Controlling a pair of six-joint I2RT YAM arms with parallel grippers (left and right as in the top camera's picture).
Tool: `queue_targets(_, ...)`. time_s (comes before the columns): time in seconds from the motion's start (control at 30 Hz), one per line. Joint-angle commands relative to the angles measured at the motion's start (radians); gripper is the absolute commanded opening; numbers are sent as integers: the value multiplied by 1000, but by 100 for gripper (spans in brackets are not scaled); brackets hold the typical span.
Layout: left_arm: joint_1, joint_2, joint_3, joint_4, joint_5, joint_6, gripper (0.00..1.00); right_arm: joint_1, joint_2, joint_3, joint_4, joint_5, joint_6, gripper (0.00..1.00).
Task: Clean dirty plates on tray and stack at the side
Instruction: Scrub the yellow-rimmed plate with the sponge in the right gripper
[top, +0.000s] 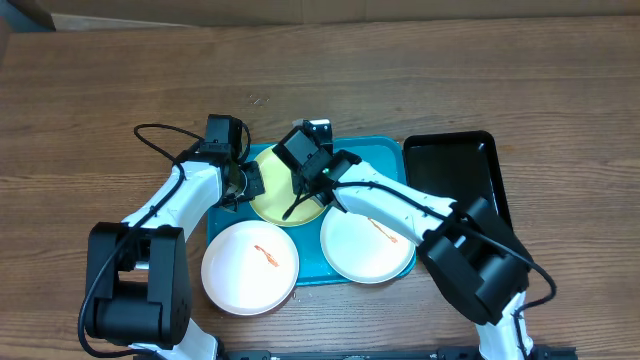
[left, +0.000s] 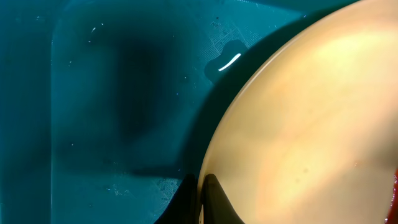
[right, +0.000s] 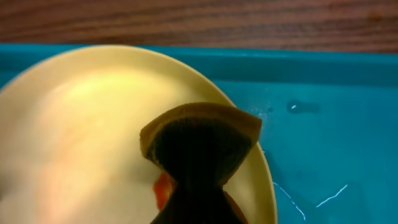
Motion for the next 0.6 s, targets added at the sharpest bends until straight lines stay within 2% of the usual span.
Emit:
queue_targets(0.0, 11, 1, 23, 7, -13, -5, 4, -3, 34, 10, -7, 20, 43, 4)
queue_targets(0.37, 11, 1, 23, 2, -13, -5, 4, -3, 62, 9, -16, -105, 72, 4)
queue_targets(0.57, 11, 1, 23, 0, -13, -5, 4, -2, 80, 9, 2, -243, 72, 4)
